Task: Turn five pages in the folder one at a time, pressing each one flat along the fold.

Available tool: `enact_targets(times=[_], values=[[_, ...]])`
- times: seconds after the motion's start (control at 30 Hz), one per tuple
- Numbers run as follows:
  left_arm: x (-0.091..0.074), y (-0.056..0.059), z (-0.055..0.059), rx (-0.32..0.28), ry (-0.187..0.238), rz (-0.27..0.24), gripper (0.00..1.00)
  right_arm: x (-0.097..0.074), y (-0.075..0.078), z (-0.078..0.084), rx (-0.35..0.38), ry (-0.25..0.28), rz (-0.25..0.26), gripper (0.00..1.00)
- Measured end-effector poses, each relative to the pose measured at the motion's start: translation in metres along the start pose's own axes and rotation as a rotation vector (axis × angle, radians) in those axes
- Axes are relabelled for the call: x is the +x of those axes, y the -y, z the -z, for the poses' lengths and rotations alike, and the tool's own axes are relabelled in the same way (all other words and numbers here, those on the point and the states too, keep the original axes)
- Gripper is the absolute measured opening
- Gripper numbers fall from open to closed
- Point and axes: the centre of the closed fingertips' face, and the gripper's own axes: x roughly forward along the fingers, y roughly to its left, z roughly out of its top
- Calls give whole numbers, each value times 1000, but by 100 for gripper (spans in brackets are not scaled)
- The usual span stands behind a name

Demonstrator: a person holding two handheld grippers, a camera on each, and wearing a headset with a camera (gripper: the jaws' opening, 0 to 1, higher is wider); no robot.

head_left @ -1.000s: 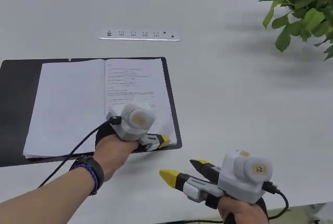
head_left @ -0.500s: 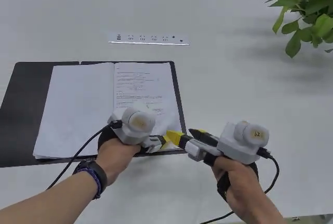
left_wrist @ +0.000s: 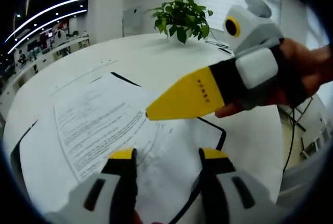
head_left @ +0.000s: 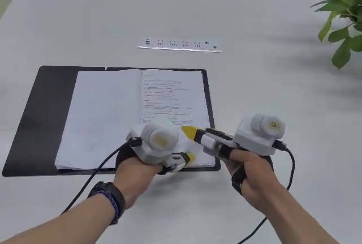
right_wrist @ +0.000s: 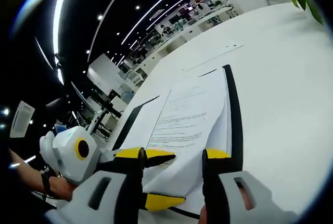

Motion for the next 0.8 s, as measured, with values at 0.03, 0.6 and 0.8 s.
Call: enact_targets(times=[0.03, 0.6, 0.8], values=[[-1, 1, 0, -4, -1, 0, 49, 0, -1, 1, -2, -1, 2, 40], [-37, 5, 5, -18, -20, -39, 65, -12, -1, 11, 30, 33, 19, 9], [-52, -1, 2, -21, 2, -68, 67, -13, -4, 7, 36, 45, 17, 2]])
